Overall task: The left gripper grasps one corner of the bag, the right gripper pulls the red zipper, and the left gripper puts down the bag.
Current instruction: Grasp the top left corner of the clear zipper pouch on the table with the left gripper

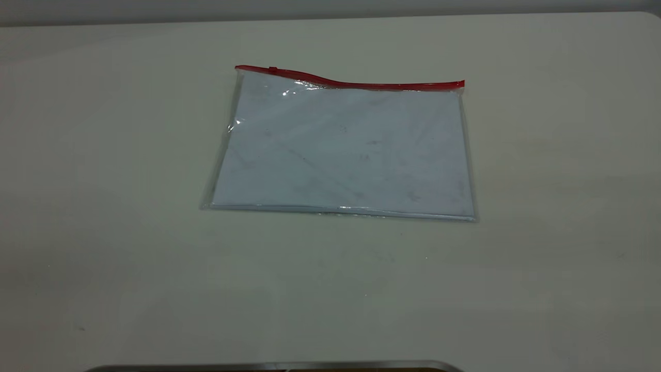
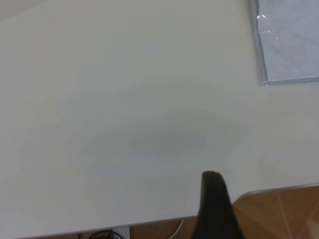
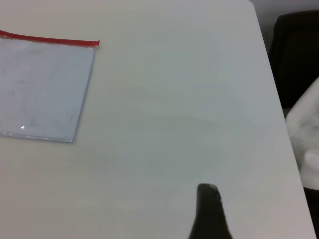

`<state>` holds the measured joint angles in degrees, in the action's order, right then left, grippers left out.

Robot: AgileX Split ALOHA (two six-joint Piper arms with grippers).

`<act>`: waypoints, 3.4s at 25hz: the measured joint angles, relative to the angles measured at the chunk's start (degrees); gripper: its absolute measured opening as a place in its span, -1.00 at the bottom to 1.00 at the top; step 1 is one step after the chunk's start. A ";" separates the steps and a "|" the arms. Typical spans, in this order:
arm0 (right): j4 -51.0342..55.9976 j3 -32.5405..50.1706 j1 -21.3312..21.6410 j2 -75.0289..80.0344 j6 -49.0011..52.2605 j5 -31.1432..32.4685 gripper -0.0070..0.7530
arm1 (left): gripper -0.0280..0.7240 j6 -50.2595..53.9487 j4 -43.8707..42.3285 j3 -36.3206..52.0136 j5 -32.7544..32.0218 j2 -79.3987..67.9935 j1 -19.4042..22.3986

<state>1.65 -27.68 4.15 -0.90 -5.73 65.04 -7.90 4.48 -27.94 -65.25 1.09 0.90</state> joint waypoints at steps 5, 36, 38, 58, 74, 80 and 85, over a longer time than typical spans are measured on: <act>0.00 0.00 0.00 0.00 0.00 0.00 0.54 | 0.64 0.00 0.00 0.00 0.00 0.00 0.00; 0.00 0.00 0.00 0.00 0.00 0.00 0.54 | 0.64 0.13 0.00 0.00 0.05 0.00 0.00; 0.00 0.00 0.00 0.00 0.00 0.00 0.54 | 0.64 0.13 0.00 0.00 0.05 0.00 0.00; 0.34 -6.19 0.00 10.21 1.42 -1.55 0.54 | 0.64 3.34 8.32 -16.27 23.92 -52.19 0.00; 5.26 -9.04 0.00 51.23 0.85 -21.47 0.54 | 0.64 -23.11 30.73 -31.94 37.55 -98.73 0.00; 5.42 -9.04 0.00 64.48 -0.32 -30.13 0.54 | 0.64 -29.22 34.44 -37.97 37.61 -110.87 0.00; 5.48 -10.37 0.00 72.83 -2.84 -35.16 0.54 | 0.64 -32.28 35.59 -43.19 37.80 -119.17 -0.05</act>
<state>7.13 -38.04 4.15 71.92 -8.57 29.88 -40.19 40.07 -71.12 -27.46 -118.09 0.85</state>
